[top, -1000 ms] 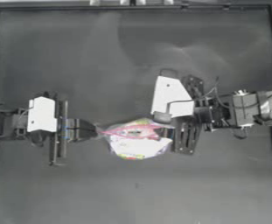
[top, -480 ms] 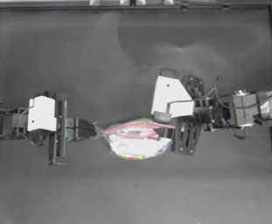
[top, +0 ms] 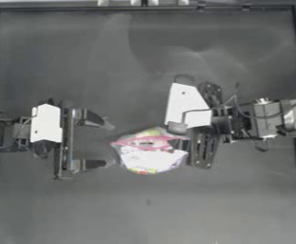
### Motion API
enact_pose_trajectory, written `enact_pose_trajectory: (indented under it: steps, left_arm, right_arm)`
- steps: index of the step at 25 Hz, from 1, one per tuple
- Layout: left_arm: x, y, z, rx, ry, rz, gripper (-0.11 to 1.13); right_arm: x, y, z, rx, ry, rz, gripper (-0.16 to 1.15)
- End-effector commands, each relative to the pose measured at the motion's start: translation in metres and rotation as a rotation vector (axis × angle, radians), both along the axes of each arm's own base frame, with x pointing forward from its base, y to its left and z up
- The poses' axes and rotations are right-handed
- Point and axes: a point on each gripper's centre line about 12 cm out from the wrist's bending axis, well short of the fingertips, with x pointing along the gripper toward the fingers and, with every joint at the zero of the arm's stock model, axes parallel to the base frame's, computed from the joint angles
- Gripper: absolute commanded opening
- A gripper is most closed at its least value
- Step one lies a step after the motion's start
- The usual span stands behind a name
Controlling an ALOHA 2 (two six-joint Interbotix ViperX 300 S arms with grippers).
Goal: Put candy in bag
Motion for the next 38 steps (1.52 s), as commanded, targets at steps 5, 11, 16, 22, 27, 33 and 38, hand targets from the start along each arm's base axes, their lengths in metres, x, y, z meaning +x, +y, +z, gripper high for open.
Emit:
enact_pose_trajectory:
  steps: [5,11,16,22,27,33,38]
  left_arm:
    - [0.0,0.005,0.021,0.002,-0.038,0.011,1.0]
    - [-0.013,0.005,0.039,-0.002,-0.037,0.011,1.0]
    - [-0.03,0.005,0.056,-0.005,-0.05,0.009,0.98]
    - [-0.049,0.004,0.07,-0.007,-0.071,0.005,0.97]
    - [-0.061,0.003,0.076,0.006,-0.078,-0.003,0.97]
    - [-0.073,0.002,0.078,0.025,-0.094,-0.009,0.97]
    - [-0.086,0.003,0.079,0.036,-0.124,-0.006,0.97]
  right_arm:
    - [-0.013,0.001,0.027,0.005,-0.106,0.011,0.87]
    - [-0.027,0.003,0.029,0.017,-0.173,0.031,0.87]
    - [-0.044,0.004,0.028,0.018,-0.238,0.059,0.87]
    - [-0.065,0.002,0.023,0.012,-0.321,0.084,0.87]
    - [-0.084,-0.002,0.021,0.006,-0.394,0.091,0.87]
    - [-0.101,-0.007,0.02,0.007,-0.48,0.09,0.87]
    - [-0.11,-0.01,0.017,0.004,-0.498,0.079,0.87]
